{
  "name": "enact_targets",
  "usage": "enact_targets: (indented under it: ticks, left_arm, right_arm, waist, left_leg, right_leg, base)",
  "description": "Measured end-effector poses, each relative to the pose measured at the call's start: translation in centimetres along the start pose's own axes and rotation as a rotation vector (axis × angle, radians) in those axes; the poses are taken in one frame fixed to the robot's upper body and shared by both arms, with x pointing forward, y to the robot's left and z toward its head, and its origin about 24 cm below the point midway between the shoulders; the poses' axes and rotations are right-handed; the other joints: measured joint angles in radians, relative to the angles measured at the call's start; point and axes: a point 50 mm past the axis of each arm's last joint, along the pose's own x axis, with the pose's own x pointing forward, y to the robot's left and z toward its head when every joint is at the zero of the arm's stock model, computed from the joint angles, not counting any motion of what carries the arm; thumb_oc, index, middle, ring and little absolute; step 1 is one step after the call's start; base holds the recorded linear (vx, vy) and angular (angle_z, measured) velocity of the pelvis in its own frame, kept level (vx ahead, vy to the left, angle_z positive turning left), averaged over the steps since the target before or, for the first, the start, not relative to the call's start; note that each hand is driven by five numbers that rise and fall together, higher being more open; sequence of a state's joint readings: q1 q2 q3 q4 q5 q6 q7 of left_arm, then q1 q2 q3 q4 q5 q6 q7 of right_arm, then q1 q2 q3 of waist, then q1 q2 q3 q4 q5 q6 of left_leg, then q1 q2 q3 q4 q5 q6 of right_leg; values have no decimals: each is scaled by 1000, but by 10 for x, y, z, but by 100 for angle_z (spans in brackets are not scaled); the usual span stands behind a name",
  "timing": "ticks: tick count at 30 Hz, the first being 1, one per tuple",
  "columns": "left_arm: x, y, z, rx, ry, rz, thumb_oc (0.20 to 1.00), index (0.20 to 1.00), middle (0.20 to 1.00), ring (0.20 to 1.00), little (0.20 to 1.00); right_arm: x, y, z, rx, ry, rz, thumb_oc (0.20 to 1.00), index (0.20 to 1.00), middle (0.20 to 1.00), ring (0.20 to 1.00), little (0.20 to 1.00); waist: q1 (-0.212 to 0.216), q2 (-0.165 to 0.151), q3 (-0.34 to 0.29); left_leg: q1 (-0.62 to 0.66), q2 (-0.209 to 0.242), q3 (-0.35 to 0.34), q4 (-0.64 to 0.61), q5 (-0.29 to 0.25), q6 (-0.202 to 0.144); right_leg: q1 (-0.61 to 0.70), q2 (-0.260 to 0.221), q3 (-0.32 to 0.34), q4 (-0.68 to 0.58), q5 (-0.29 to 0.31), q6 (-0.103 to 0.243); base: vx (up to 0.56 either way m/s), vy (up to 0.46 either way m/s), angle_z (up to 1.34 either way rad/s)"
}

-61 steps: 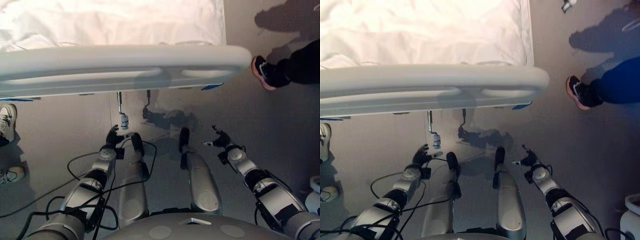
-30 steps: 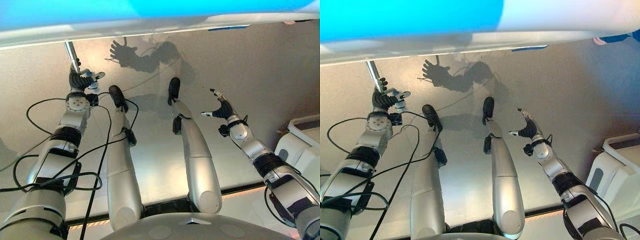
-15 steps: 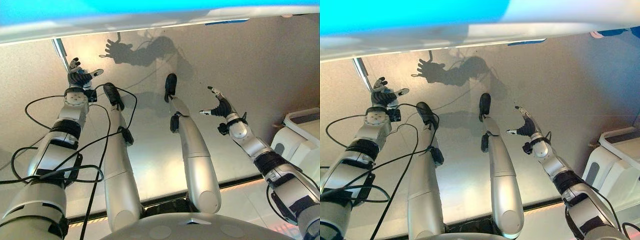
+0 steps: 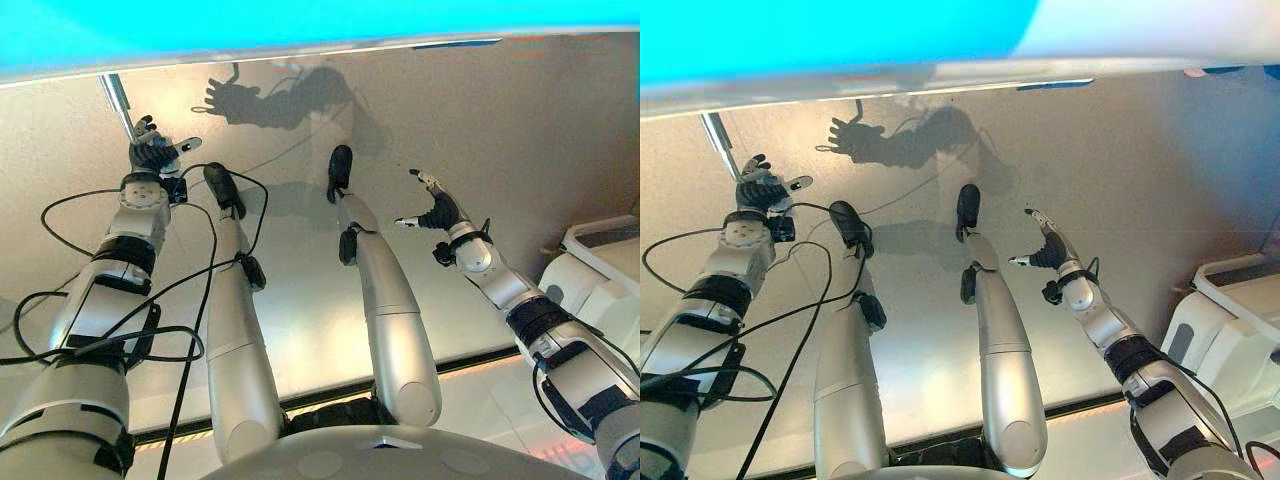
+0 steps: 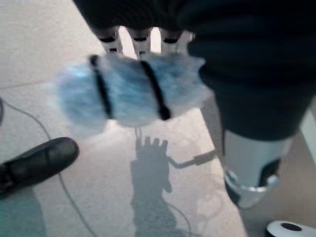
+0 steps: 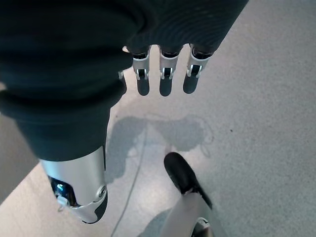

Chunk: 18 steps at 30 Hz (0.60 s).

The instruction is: Raise the hospital bed

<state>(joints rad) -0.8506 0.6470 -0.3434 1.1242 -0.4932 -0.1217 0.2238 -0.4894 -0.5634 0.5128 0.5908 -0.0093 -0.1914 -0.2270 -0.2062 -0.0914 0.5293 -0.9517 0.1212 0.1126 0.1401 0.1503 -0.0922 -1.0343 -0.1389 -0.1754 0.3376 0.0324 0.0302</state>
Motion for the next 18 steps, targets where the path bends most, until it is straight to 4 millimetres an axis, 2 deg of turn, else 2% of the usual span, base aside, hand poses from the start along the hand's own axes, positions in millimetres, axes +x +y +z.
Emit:
enact_targets:
  ticks: [18]
  left_arm:
    - [-4, -7, -14, 4, 43, -40, 1000, 1000, 1000, 1000, 1000]
  right_arm:
    - [0, 1, 0, 1, 0, 3, 1000, 1000, 1000, 1000, 1000]
  waist:
    - [2, 0, 0]
  left_leg:
    - [2, -2, 6, -14, 8, 2]
  right_leg:
    - [-3, 1, 2, -12, 5, -1]
  base:
    - [0, 0, 0]
